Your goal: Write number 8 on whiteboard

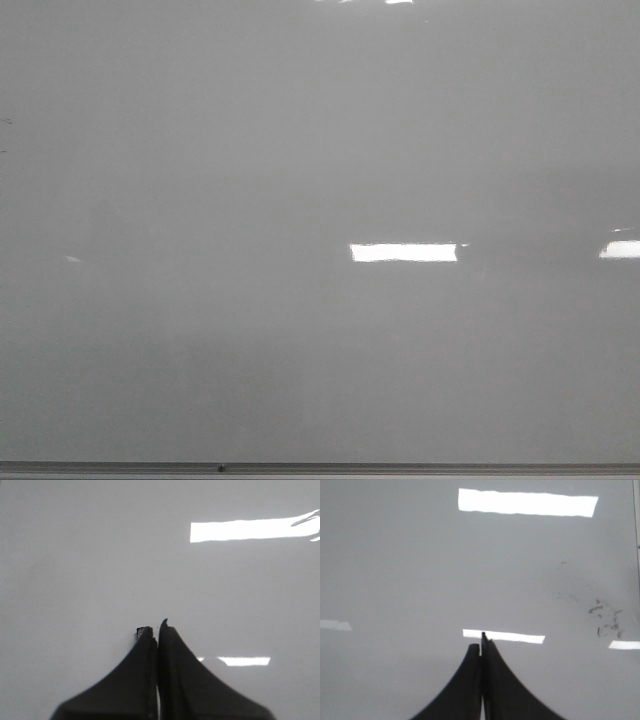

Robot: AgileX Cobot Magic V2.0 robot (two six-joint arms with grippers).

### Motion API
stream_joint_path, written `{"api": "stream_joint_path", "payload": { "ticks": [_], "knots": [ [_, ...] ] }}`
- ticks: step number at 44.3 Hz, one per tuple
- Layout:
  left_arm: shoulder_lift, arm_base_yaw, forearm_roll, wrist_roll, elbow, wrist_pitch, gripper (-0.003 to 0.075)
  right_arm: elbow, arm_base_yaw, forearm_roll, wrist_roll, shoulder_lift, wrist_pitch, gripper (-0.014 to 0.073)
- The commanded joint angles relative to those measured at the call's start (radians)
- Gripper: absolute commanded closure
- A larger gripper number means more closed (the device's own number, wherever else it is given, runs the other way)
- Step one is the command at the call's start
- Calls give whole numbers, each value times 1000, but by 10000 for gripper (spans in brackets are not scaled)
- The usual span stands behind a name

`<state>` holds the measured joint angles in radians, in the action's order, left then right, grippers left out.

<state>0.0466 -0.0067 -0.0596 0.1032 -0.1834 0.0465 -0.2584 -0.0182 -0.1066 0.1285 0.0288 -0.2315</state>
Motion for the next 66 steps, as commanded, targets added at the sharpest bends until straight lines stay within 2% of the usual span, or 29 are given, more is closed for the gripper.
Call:
{"api": "stream_joint_path", "payload": {
  "ticks": [1, 6, 15, 18, 20, 23, 26, 29, 32, 34, 37, 44, 50, 55, 59, 66],
  "knots": [
    [107, 0, 24, -5, -109, 24, 739, -116, 0, 2, -1, 108, -19, 660],
    [233, 0, 24, -5, -171, 101, 739, -172, 0, 2, -1, 230, -29, 660],
    [331, 0, 24, -5, -187, 99, 738, -190, 0, 2, -1, 325, -8, 660],
    [331, 0, 24, -5, -187, 99, 707, -188, 0, 2, -1, 328, -8, 651],
    [331, 0, 24, -5, -187, 99, 650, -188, 0, 2, -1, 328, -7, 617],
    [331, 0, 24, -5, -187, 99, 510, -187, 0, 2, -1, 328, -7, 511],
    [331, 0, 24, -5, -187, 99, 311, -187, 0, 2, -1, 328, -7, 358],
    [331, 0, 24, -5, -187, 99, 157, -187, 0, 2, -1, 328, -7, 182],
    [331, 0, 24, -5, -187, 99, 61, -187, 0, 2, -1, 328, -7, 67],
    [331, 0, 18, -5, -187, 99, 31, -187, 0, 2, -1, 328, -7, 20],
    [331, 0, 7, -5, -187, 99, 28, -187, 0, 2, -1, 328, -7, -10],
    [377, 0, 7, -5, -198, 120, 29, -187, 0, 2, -1, 328, -7, -10],
    [566, 8, 7, -18, -277, 160, 29, -187, 0, 2, -1, 328, -7, -10],
    [742, 57, 7, -83, -353, 160, 29, -187, 0, 2, -1, 328, -8, -10],
    [858, 91, 7, -83, -401, 156, 29, -187, 0, 2, -1, 328, -8, -10],
    [1044, 81, 8, -83, -467, 137, 29, -187, 0, 2, -1, 328, -8, -10]
  ]
}}
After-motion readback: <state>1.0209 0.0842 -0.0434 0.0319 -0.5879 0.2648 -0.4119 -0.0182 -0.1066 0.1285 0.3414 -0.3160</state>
